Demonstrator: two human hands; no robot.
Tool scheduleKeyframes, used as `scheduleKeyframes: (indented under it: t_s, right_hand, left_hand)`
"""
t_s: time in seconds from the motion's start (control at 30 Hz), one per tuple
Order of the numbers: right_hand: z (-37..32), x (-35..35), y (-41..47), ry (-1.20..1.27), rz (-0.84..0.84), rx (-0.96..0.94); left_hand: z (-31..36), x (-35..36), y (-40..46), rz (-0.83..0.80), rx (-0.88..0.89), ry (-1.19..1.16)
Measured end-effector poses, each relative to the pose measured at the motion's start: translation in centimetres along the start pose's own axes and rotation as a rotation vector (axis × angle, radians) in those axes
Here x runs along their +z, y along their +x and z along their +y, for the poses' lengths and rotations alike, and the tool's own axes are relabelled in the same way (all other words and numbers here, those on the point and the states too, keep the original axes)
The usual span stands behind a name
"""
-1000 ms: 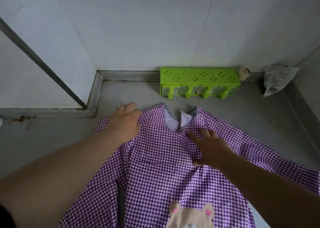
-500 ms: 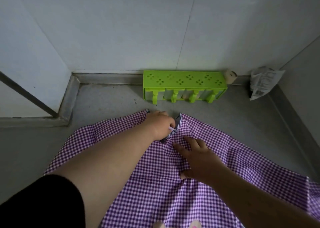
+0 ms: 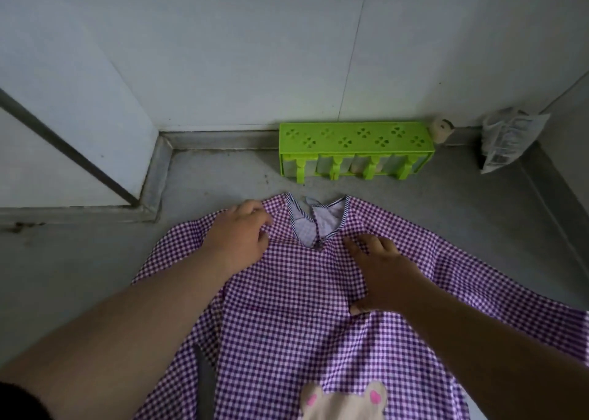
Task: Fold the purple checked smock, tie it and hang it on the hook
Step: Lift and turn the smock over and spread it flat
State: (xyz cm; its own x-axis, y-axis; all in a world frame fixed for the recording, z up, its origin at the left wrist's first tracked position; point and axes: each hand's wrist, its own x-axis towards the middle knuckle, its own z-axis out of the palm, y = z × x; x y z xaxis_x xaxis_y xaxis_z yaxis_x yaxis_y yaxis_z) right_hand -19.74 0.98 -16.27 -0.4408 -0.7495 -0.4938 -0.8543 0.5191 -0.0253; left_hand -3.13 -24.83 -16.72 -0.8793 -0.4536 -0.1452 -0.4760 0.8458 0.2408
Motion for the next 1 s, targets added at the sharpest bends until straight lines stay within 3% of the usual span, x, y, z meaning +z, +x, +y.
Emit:
scheduleKeyframes:
  t_s: [0.1,0.27,0.37,0.43,0.57,0.77,1.0]
  right_hand:
    - [0.7,-0.6,0.9,-0.024,-0.006,0.027]
    - [0.2,-2.3,2.0,-0.054,-0.065,0.151]
    - [-3.8,-2.7,0.9,-0.121,0.095,0.134]
    - [-7.8,-1.8,0.0,-0.027,0.159,0.038]
    - [-12.0,0.6,-0.3,0.112,-0.110,0.049]
    - [-11.4,0.3,1.4,0.019,-0.141,0.060]
    - [-11.4,-0.4,2.3,0.015,-0.170,0.070]
  left_hand:
    - [-2.1,-0.7,-4.8,0.066,-0.055,0.070]
    - [-5.0,-0.5,-10.9,-0.184,-0.125,0.143]
    - [-5.9,0.3,-12.3,-0.272,-0.123,0.094]
    - [-6.3,0.9,-12.8,-0.290,-0.138,0.044]
    - [-6.1,1.5,-13.1,-0.283,-0.110,0.026]
    - [-8.4,1.4,-17.6,-0.292,-0.129,0.121]
    - [-9.7,1.2,-21.9,-0.321,-0.548,0.028]
